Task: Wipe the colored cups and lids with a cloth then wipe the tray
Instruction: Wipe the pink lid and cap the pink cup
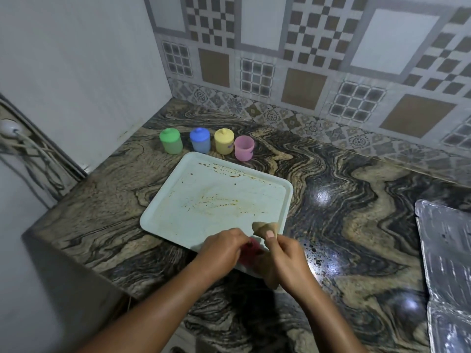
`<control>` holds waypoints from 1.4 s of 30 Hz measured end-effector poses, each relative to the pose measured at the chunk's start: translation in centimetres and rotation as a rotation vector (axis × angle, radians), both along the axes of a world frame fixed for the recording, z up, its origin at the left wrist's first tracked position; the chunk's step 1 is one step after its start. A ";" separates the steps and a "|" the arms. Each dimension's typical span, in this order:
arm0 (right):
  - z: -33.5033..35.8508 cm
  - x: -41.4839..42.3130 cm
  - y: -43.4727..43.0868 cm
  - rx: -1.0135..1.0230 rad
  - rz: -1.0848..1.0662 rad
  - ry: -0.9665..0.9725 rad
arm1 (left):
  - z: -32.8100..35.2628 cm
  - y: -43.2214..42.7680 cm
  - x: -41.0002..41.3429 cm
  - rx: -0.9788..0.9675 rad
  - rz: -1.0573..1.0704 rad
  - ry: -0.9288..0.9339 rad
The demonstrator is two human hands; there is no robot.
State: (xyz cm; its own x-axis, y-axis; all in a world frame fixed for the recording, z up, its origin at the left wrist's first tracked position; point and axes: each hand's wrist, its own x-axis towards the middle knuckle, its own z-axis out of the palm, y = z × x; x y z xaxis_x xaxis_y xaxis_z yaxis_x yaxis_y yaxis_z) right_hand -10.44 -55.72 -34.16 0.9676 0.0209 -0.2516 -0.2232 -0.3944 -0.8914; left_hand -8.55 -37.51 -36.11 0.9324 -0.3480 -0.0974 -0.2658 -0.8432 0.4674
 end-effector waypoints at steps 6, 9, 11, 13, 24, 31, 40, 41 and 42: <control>1.3 0.8 -1.7 0.107 -0.079 -0.050 | 1.9 1.0 0.1 -0.257 0.183 -0.075; 3.3 1.7 -3.1 0.266 -0.153 -0.039 | 4.7 2.6 0.9 -0.586 0.448 -0.073; 4.6 2.1 -3.2 0.357 -0.155 -0.047 | 7.1 3.3 1.2 -0.786 0.572 -0.009; 6.0 2.4 -2.4 0.408 -0.141 -0.082 | 8.8 3.8 1.2 -0.875 0.603 0.011; 9.9 1.8 4.3 0.570 0.060 -0.073 | 10.3 3.3 0.1 -1.090 0.668 0.163; 10.2 2.0 4.7 0.618 0.089 -0.126 | 10.7 4.6 -0.7 -1.280 0.756 0.361; 9.3 1.6 8.0 -0.004 0.350 -0.743 | 11.4 5.3 -0.1 -1.444 0.737 0.379; 8.5 1.6 8.8 -0.059 0.385 -0.772 | 11.5 5.4 -0.1 -1.458 0.734 0.381; 7.8 1.7 9.3 -0.093 0.391 -0.786 | 11.6 5.5 -0.1 -1.470 0.724 0.376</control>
